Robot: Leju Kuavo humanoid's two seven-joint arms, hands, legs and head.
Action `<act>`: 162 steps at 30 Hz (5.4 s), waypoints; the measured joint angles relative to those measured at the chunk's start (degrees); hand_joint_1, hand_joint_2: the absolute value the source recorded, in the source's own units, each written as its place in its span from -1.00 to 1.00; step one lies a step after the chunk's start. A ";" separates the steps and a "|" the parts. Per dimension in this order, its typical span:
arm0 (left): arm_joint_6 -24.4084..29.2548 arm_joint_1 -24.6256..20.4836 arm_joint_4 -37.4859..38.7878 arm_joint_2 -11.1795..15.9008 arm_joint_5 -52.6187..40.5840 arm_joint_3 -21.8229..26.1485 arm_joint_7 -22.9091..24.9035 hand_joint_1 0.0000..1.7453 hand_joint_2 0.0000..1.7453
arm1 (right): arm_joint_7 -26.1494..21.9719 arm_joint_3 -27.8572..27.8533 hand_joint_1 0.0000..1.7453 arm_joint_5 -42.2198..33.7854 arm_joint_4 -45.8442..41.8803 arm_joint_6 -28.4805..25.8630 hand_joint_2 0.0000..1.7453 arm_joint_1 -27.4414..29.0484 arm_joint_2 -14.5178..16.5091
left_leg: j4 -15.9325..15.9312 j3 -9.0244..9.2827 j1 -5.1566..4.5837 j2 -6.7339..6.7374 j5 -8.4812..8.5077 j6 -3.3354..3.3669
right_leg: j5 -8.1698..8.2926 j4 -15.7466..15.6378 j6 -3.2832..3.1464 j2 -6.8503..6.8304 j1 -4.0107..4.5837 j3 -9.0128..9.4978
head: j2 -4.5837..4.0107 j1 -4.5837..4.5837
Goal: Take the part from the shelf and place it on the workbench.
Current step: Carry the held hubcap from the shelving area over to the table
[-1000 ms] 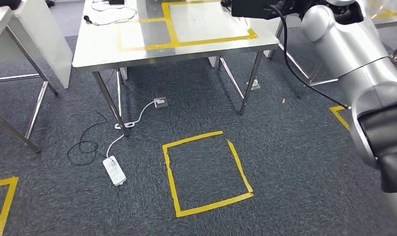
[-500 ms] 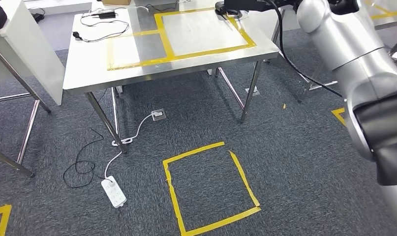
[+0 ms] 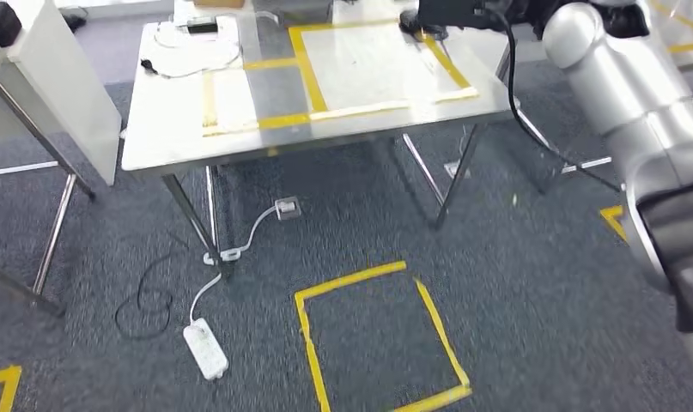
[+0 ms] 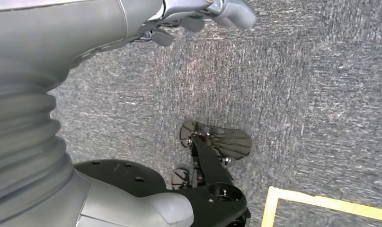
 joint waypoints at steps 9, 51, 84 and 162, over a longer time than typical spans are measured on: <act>0.03 -0.01 -0.01 0.07 -0.13 0.04 -0.09 -1.00 1.00 | 0.65 0.56 1.00 -0.06 0.01 -0.27 1.00 -0.51 0.19 | 15.77 -7.70 0.00 -0.57 -6.70 -1.57 | -0.46 -1.06 -1.86 4.02 -0.55 1.34 | 0.00 -0.07; 0.20 -0.08 -0.20 0.26 -1.14 0.74 0.17 -1.00 1.00 | -0.11 4.65 1.00 -0.89 -0.27 -4.48 1.00 -2.13 -1.44 | -2.33 1.56 0.01 -0.96 0.50 1.31 | -3.11 6.20 1.12 3.38 -0.79 3.12 | 0.00 -0.10; 2.77 -0.33 0.04 0.43 -1.34 1.68 1.41 -1.00 1.00 | -1.12 6.33 1.00 -1.62 -0.55 -5.58 1.00 -0.74 -2.60 | -1.11 -0.17 0.06 -1.88 0.94 1.42 | -6.28 11.94 1.51 2.15 -0.31 -5.49 | 0.00 -0.73; 8.83 -0.70 -0.02 0.58 -4.86 1.73 4.77 -1.00 1.00 | 0.09 8.37 1.00 -6.60 -7.24 -4.35 1.00 2.01 -11.50 | 13.60 -1.73 -0.34 -1.47 -12.31 -1.35 | 3.89 -2.69 -2.22 2.51 -0.44 -2.10 | 0.00 -1.24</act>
